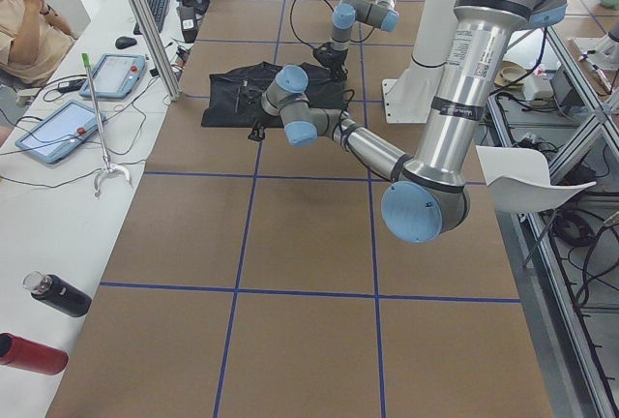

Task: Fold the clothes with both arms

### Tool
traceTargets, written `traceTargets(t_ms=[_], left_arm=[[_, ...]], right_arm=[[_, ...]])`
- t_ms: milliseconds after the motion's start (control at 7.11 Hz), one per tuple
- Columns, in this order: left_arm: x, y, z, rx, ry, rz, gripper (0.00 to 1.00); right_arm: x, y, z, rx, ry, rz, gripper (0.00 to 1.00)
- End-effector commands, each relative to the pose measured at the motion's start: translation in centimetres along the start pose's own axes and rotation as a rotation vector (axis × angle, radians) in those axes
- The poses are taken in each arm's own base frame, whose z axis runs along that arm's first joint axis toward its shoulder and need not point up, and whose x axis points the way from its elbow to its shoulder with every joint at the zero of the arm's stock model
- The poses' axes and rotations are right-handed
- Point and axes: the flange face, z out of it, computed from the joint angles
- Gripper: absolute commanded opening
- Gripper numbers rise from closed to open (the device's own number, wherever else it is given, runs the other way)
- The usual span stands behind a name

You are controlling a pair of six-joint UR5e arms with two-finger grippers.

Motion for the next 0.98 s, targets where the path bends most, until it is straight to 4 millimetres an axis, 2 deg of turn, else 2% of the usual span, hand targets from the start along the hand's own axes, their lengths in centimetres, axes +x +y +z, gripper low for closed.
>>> traceTargets(t_ms=[0,281,422,563,703,844], left_arm=[[0.0,0.0,0.0,0.0,0.0,-0.003,0.6],[-0.1,0.0,0.0,0.0,-0.001,-0.003,0.6],[0.1,0.0,-0.1,0.001,0.002,-0.004,0.6],[0.2,0.0,-0.1,0.0,0.004,-0.003,0.6],[0.3,0.0,-0.1,0.001,0.005,-0.003,0.6],[0.2,0.0,-0.1,0.002,0.004,-0.003,0.6]], right_arm=[[0.8,-0.3,-0.1,-0.001,0.004,0.01,0.0],[3.2,-1.0,-1.2,0.01,-0.001,0.04,0.0],[4.0,0.2,-1.9,-0.004,-0.011,0.043,0.0],[4.8,2.1,-1.6,-0.009,0.004,0.064,0.0],[3.0,5.8,0.2,-0.043,0.014,0.159,0.0],[2.4,7.2,1.3,-0.061,0.022,0.199,0.0]])
